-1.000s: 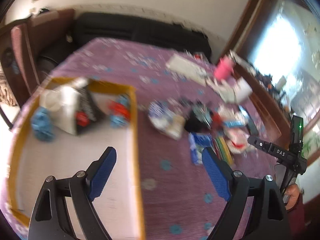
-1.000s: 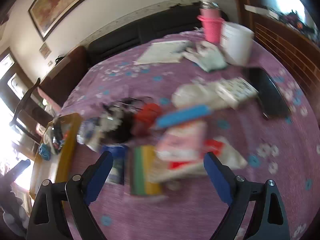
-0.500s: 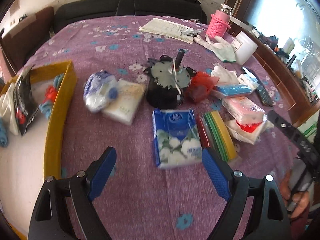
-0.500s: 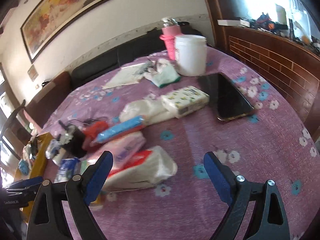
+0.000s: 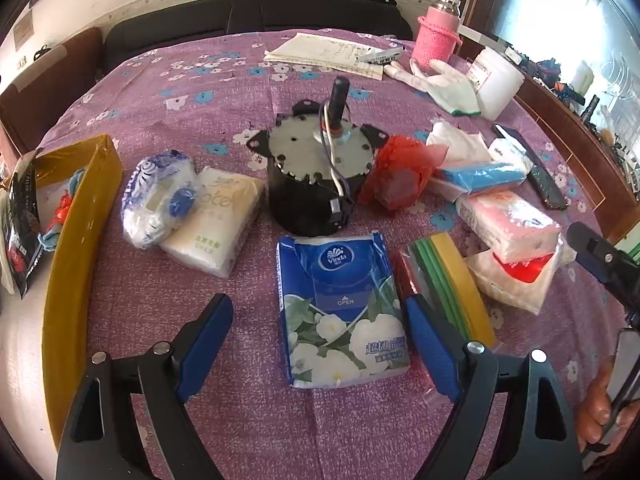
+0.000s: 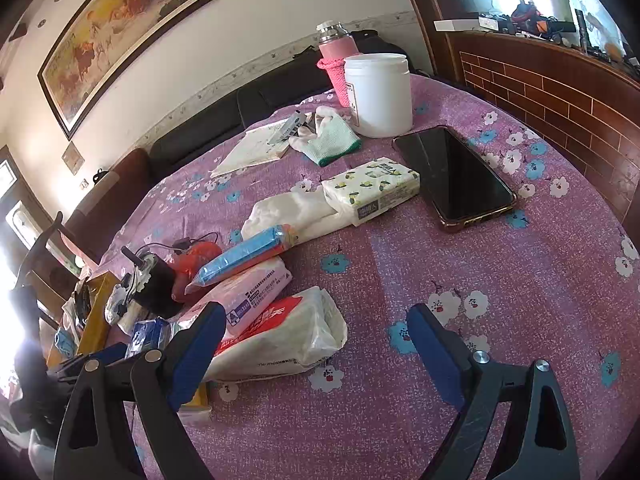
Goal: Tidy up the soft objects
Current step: 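Move both open grippers back over the table items, then grasp the blue Vinda tissue pack with the left gripper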
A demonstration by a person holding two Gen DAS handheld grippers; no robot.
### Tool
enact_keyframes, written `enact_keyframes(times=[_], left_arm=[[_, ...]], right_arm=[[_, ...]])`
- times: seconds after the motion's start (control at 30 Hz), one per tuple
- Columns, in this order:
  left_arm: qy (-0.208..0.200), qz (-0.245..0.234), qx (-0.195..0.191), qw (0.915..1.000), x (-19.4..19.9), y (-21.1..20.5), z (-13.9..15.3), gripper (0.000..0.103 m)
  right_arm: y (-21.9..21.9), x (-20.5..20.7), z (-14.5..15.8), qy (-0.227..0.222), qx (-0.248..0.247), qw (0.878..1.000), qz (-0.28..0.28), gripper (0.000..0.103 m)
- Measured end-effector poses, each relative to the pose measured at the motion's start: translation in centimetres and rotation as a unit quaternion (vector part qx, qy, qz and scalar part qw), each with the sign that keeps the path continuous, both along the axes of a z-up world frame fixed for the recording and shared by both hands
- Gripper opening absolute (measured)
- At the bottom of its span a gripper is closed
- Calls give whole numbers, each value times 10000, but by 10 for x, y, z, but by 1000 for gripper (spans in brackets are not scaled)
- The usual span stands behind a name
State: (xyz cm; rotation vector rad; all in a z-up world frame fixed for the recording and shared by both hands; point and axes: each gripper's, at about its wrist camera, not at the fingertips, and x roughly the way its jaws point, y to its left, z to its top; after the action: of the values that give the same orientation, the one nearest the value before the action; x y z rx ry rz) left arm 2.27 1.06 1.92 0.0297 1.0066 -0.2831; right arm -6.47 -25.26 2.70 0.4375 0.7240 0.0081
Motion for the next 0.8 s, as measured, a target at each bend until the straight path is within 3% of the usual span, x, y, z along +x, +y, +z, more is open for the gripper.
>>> enact_keyframes(times=[0.23,0.53,0.8], left_arm=[[-326,271,466,9980,-7,0,-8,86],[-237,371,483,9979,-3,2,-11,100],[-215,349,482,9980,-2,1,-12,102]], right_arm=[[0,2,-3,65,23,10000,28,94],[2,7,-9,223,39,9997,57,94],[3,11,-13,332,18,9994,68,94]])
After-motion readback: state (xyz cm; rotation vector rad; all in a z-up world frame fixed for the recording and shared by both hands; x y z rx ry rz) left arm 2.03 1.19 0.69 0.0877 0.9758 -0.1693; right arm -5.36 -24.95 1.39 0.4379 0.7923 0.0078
